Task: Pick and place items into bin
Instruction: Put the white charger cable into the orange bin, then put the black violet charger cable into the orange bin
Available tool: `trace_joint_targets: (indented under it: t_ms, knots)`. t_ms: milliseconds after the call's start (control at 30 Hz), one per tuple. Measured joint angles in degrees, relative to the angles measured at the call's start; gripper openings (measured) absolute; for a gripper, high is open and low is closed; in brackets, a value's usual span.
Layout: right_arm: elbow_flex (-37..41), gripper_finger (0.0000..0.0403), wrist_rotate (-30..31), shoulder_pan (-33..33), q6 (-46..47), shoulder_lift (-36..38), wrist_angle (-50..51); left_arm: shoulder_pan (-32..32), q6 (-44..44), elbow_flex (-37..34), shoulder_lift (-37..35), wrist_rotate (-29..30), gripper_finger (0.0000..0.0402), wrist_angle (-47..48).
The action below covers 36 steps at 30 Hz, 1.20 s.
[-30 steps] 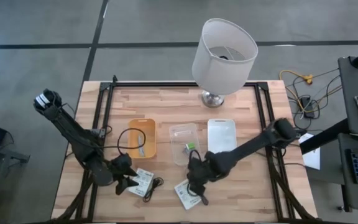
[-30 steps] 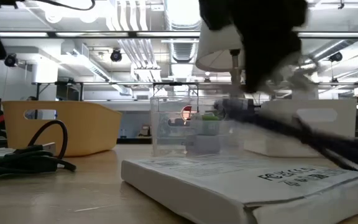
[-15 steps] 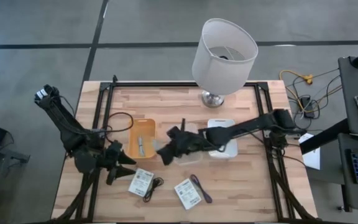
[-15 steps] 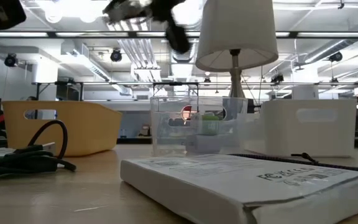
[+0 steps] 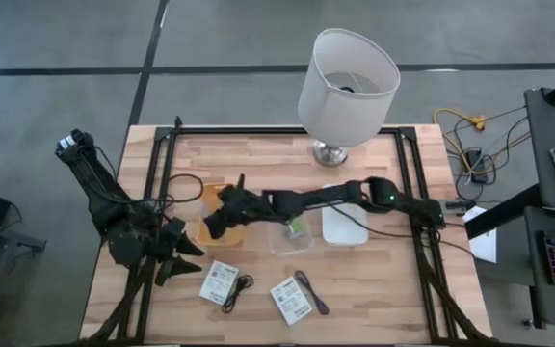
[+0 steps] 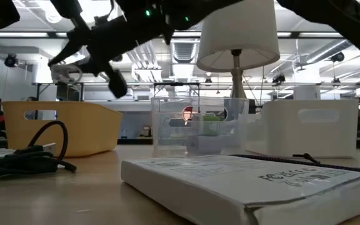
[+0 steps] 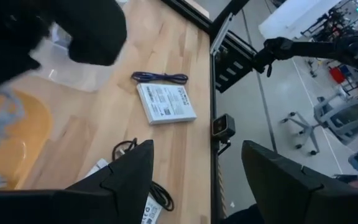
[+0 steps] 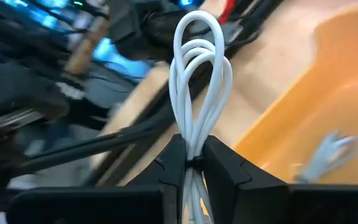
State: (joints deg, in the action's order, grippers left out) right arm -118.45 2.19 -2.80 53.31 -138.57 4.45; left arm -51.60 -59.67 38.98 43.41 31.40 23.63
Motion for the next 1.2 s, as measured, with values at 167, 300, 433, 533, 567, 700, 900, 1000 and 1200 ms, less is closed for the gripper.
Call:
trace_joint_targets:
  t_ms: [167, 300, 433, 533, 567, 700, 900, 1000, 1200]
  knots:
    - [-9.7, 0.0054, 5.7, 0.7, -4.4, -2.9, 15.4, -0.3, -1.5, 0.0, -0.4, -0.2, 0.0228, 1.3]
    - [-13.2, 0.0113, 6.1, 0.9, -6.8, -4.2, 15.7, -0.3, -1.6, 0.0, -1.0, -0.8, 0.0228, 4.0]
    - [-13.5, 0.0177, 7.2, 1.5, -6.0, -4.0, 18.2, -0.3, -1.6, 0.0, -2.1, -1.2, 0.0228, 5.0]
    - [-13.4, 0.0215, 7.5, 1.8, -8.2, -3.9, 21.4, -0.3, -1.5, 0.0, -3.1, -2.3, 0.0228, 5.4]
    - [-13.9, 0.0225, 7.5, 1.8, -10.1, -3.6, 22.9, -0.3, -1.5, 0.0, -3.3, -2.5, 0.0228, 5.4]
    - [-16.3, 0.0245, 8.8, 0.1, -17.8, -0.5, 34.5, -0.3, -1.5, 0.0, -3.5, -2.6, 0.0228, 5.4]
    - [-16.4, 0.0242, 13.2, -4.2, -25.2, 5.2, 60.0, -0.3, -1.5, -1.8, -1.8, -2.7, 0.0228, 6.0]
    - [-16.2, 0.0234, 14.8, -8.8, -27.6, 8.6, 72.3, -0.3, -1.5, -2.5, 0.0, -2.8, 0.0228, 5.9]
    - [-12.2, 0.0226, 15.8, -19.3, -17.6, 9.6, 84.0, -0.3, -1.5, -2.5, 2.7, -2.8, 0.0228, 5.3]
